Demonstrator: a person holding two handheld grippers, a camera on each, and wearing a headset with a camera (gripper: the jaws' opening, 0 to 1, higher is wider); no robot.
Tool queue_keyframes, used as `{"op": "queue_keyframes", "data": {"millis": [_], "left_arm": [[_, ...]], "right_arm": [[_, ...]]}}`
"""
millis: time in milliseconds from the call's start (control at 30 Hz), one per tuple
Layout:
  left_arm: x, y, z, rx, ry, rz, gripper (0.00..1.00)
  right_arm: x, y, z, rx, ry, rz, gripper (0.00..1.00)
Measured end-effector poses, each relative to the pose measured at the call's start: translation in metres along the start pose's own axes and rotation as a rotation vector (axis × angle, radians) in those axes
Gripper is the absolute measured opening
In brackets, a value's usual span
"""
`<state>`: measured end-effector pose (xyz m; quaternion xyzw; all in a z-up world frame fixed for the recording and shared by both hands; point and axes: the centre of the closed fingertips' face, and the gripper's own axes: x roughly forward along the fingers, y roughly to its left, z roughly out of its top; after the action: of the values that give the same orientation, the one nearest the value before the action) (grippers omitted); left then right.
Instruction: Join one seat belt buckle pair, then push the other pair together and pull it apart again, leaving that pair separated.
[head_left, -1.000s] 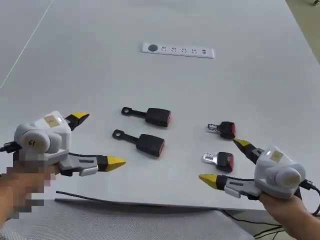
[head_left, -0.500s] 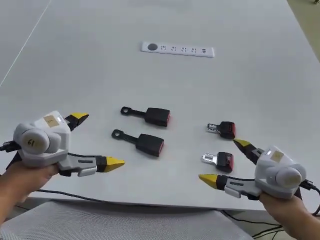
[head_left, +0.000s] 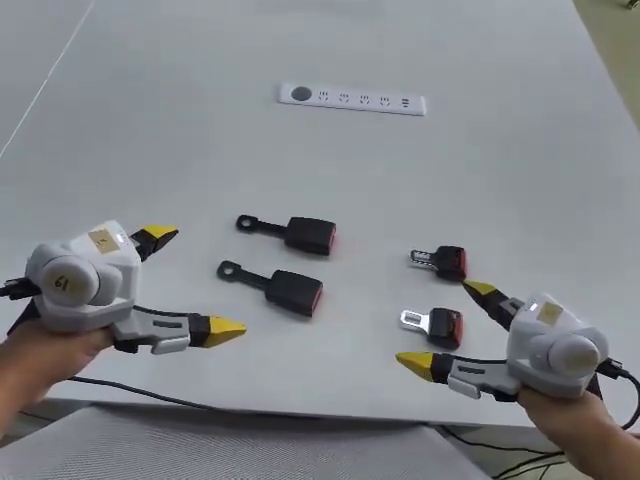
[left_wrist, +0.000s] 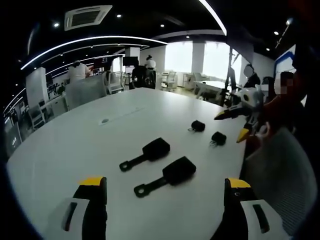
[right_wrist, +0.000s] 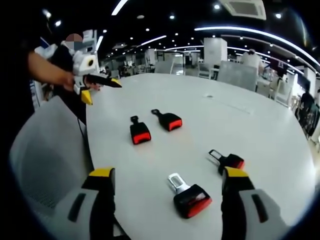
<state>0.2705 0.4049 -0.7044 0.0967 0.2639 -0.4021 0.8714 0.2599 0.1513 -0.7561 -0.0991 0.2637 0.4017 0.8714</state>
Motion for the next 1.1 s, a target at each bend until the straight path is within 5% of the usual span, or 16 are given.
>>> {"op": "queue_keyframes", "data": {"millis": [733,1100], "left_arm": [[0.041,-0.01,-0.005,0.174,0.101,-0.129,0.91],[0.061,-0.012,-0.008,0.207,0.141,-0.204,0.88]], "right_arm": [[-0.003,-0.014,-0.023,0.0,0.07,0.043,0.84],[0.001,-0.02,-0.032,0.0,0.112,0.07,0.8]]}}
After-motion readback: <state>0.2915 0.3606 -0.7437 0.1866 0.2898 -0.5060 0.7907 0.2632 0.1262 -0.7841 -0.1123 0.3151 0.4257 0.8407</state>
